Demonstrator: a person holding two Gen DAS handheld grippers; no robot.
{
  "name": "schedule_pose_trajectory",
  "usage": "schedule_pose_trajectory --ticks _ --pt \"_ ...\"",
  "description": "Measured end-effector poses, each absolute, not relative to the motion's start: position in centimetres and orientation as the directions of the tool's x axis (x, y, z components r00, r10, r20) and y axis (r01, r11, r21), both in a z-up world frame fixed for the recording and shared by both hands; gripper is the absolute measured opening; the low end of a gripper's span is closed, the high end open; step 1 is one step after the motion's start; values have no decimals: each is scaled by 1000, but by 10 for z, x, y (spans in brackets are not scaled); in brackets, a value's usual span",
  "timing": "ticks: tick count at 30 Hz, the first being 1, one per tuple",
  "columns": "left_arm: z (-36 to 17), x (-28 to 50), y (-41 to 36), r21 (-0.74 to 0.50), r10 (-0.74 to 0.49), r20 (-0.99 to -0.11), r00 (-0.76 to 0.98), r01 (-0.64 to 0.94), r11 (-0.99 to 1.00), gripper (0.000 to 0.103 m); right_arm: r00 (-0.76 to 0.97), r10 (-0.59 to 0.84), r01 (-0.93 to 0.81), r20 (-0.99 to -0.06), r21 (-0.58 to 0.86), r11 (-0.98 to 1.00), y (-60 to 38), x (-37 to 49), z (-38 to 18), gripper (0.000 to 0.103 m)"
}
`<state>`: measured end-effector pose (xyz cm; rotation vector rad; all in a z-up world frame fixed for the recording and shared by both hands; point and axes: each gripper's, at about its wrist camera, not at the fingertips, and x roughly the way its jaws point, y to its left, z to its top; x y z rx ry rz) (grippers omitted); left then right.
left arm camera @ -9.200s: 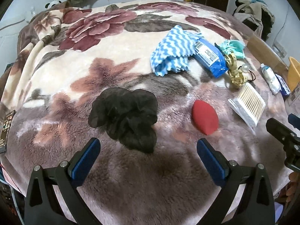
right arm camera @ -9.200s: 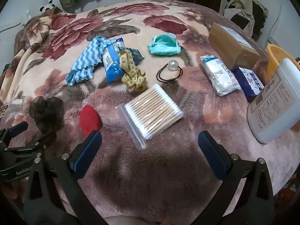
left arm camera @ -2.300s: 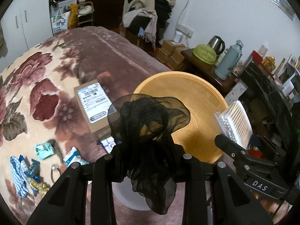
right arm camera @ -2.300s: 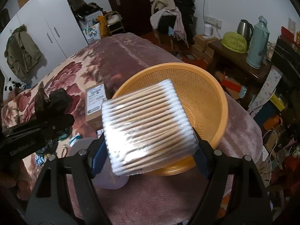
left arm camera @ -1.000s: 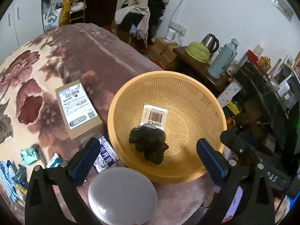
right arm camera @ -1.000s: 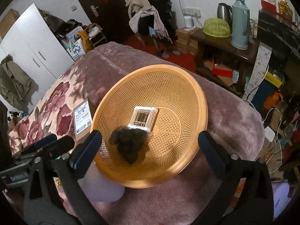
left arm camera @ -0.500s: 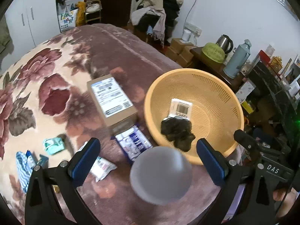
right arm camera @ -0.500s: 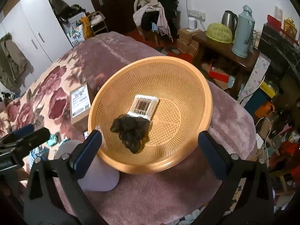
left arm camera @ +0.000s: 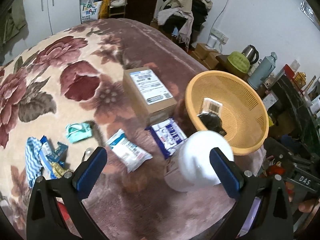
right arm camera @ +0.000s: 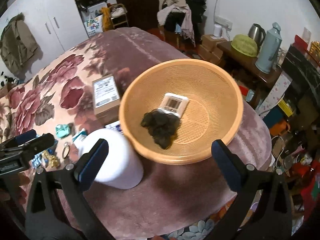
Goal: Organize soft objects
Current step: 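Move both open tools back over the remaining items on the blanket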
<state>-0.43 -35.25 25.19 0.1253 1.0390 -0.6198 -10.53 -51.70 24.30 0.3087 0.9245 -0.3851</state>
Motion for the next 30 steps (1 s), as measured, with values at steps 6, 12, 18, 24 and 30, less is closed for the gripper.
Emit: schedule_pose_trajectory --ticks 6,12,18,24,30 --pt "245 0 -329 -199 -417 -839 350 515 834 102 547 -191 422 -815 72 904 -494 -99 248 103" --pt "245 1 -306 -197 -414 -834 365 504 841 102 551 -189 395 -812 54 917 -474 -92 251 103" --pt "244 2 -290 -202 -417 -831 369 499 843 102 555 -177 362 -812 44 931 -453 -84 251 103" --pt "241 3 -272 -199 -412 -829 378 489 850 102 562 -161 326 -811 38 945 -432 -76 252 103" --pt "237 6 -247 -195 -398 -830 390 465 863 102 564 -146 292 -813 31 956 -409 -69 250 103"
